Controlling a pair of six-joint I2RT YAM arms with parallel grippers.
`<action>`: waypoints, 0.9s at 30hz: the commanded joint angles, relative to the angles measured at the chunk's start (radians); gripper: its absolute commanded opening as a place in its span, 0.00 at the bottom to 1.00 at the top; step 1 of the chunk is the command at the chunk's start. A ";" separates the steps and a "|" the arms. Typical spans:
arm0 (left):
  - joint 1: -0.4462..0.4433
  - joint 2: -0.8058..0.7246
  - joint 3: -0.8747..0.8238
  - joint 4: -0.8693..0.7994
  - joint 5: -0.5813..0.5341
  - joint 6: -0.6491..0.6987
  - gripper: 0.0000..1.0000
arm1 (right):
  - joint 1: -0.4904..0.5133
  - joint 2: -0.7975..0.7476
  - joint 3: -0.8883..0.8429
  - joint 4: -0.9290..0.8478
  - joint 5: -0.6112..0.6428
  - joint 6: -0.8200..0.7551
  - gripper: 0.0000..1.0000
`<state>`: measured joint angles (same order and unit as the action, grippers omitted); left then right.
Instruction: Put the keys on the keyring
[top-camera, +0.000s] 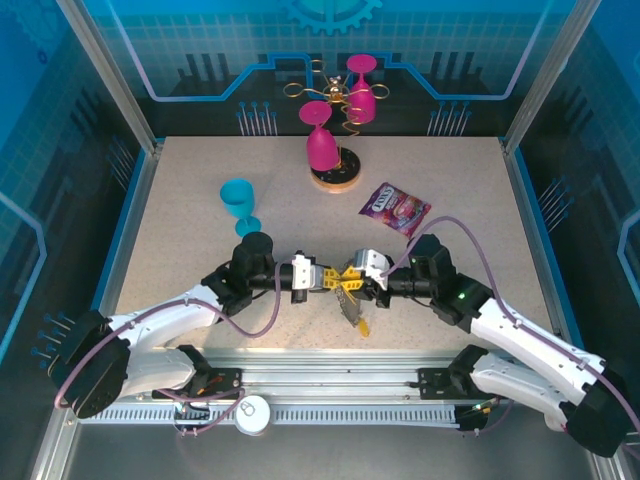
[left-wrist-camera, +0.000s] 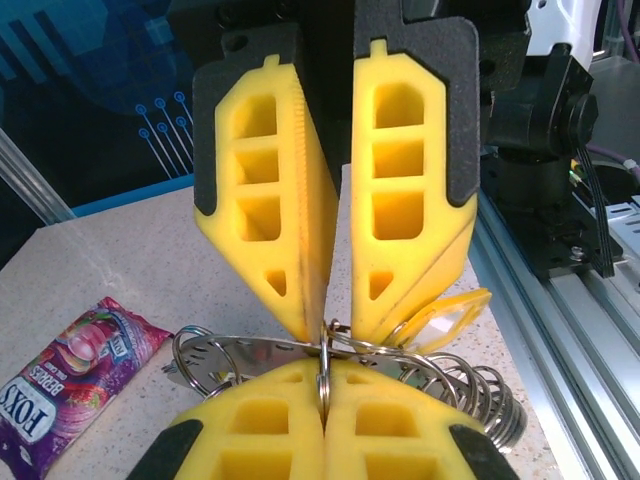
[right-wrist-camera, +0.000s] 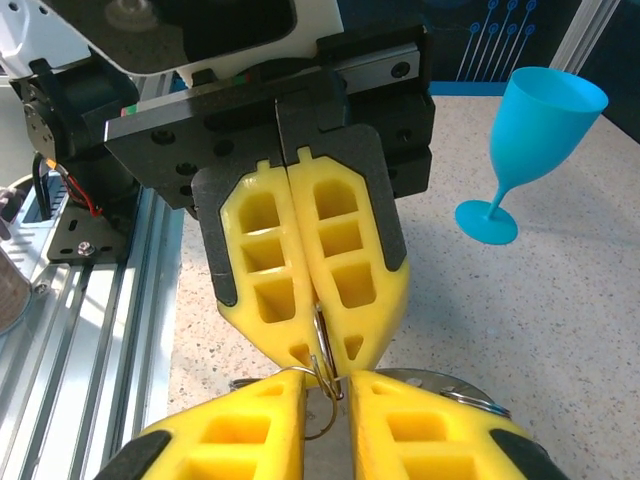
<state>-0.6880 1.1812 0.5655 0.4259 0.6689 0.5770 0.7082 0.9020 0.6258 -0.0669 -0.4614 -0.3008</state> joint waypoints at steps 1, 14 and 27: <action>-0.005 0.011 0.021 0.056 0.089 -0.027 0.00 | 0.027 0.026 0.043 0.009 -0.024 -0.057 0.13; 0.001 0.025 0.043 -0.025 -0.033 -0.056 0.11 | 0.031 0.068 0.081 -0.106 0.040 -0.128 0.00; 0.000 0.015 0.082 -0.190 -0.093 0.003 0.12 | 0.050 0.145 0.173 -0.252 0.100 -0.165 0.00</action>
<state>-0.6827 1.2037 0.5983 0.2642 0.5877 0.5499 0.7334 1.0332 0.7464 -0.2619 -0.3660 -0.4362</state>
